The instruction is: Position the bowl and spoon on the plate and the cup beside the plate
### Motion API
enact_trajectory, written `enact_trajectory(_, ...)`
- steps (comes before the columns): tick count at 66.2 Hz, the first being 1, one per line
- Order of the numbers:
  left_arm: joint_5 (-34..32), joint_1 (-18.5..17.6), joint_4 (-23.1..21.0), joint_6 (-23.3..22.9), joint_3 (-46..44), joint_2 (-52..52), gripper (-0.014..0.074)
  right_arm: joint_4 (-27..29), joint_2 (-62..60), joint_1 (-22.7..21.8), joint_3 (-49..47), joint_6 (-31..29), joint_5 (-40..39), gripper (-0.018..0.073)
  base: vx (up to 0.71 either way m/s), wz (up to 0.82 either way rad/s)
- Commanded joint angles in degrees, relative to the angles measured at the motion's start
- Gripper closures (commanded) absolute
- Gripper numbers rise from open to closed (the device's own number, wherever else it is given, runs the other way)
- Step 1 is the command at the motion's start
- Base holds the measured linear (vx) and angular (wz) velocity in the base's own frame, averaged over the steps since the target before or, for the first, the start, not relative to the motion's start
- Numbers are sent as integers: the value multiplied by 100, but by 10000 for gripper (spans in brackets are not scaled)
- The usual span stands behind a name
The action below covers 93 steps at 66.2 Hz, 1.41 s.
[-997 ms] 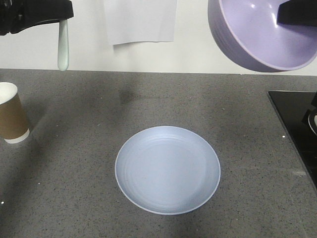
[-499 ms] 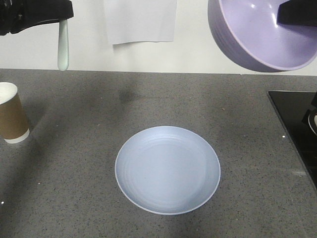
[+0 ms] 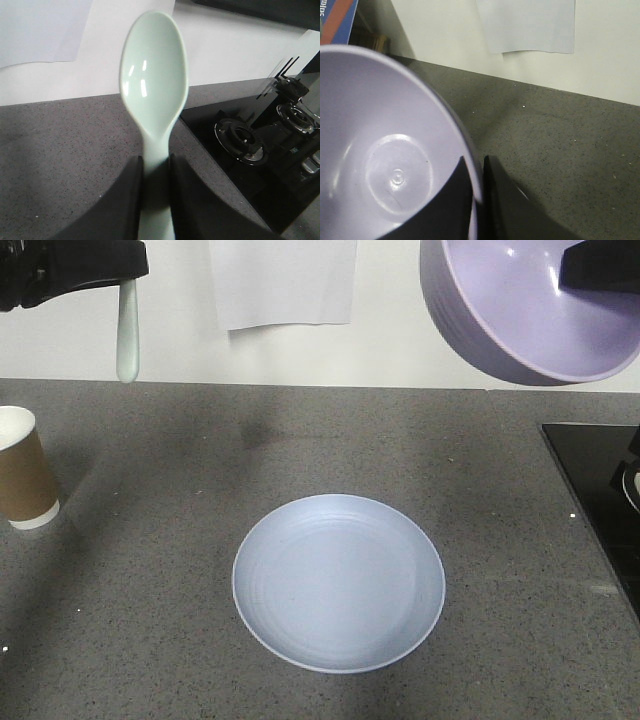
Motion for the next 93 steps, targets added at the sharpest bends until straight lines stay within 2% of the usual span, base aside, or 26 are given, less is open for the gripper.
enact_trajectory(1, -226, 14, -319, -3, -141, -164, 603, 277, -118, -19, -166, -20, -303, 569, 0, 0)
enact_trajectory(32, -226, 14, -319, -3, -141, -164, 603, 425, -69, -19, -166, -59, -505, 569, 0, 0)
enact_trajectory(41, -226, 14, -319, -3, -141, -164, 603, 1099, 201, -14, -166, -833, -499, 569, 0, 0)
enact_trajectory(49, -226, 14, -319, -3, -141, -164, 603, 1812, 725, -14, -166, -1480, -71, 566, 0, 0)
enact_trajectory(56, -226, 14, -319, -3, -141, -164, 603, 2000, 1256, 136, -166, -1758, 458, 566, 0, 0)
enact_trajectory(60, -226, 14, -319, -3, -141, -164, 603, 1855, 1605, 342, -166, -1835, 662, 566, 0, 0)
enact_trajectory(76, -226, 14, -319, -3, -141, -164, 603, 287, 2913, 1642, -166, -1802, 504, 566, 0, 0)
enact_trajectory(83, -226, 14, -319, -3, -141, -164, 603, -338, 3284, 1966, -166, -1684, 426, 563, 0, 0)
enact_trajectory(93, -226, 14, -319, -3, -141, -164, 603, -1015, 3536, 2192, -166, -1452, 150, 559, 0, 0)
